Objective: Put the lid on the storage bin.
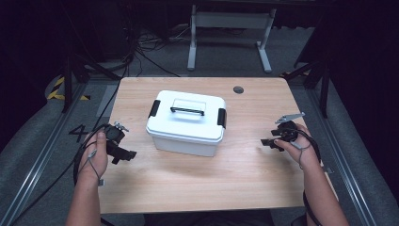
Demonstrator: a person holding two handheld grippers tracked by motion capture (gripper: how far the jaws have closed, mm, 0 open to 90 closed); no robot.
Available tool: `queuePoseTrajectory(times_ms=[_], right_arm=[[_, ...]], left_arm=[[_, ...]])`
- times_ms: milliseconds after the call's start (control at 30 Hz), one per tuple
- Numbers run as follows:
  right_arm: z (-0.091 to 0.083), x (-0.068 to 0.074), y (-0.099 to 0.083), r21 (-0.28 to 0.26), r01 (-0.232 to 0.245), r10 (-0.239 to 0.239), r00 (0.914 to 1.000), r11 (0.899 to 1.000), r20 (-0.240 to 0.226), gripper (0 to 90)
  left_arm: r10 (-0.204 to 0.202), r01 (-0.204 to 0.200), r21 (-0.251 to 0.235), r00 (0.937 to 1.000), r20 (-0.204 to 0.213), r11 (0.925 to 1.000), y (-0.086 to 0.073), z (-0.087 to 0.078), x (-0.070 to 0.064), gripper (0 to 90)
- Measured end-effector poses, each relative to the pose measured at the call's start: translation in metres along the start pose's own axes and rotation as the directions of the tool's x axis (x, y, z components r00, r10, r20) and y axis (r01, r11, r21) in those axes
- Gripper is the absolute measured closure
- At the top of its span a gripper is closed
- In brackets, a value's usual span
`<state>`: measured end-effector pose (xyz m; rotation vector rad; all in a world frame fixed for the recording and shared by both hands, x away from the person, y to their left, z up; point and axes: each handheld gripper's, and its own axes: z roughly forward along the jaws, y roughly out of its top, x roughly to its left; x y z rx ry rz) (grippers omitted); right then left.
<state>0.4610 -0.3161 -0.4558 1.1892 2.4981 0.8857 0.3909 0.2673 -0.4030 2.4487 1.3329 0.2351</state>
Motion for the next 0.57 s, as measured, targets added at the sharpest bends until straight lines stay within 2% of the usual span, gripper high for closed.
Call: queuePoseTrajectory(times_ms=[333,467,567], right_arm=[[0.0015,0.0,-0.005,0.035,-0.002,0.002,0.9999,0.999,0.015,28.7],[0.001,0.0,-0.0069,0.044,0.008,-0.009,0.9996,0.999,0.025,28.7],[-0.0012,0.0001,-0.0079,0.04,-0.012,0.01,0.9995,0.999,0.03,29.1]], left_arm=[[0.021,-0.022,0.034,0.9996,0.018,0.9992,0.004,0.0074,-0.001,19.4],[0.025,-0.025,0.032,0.9996,0.017,0.9992,0.0062,0.0074,-0.0009,19.5],[0.029,-0.029,0.018,0.9994,0.021,0.9994,0.0083,0.006,-0.0011,19.6]])
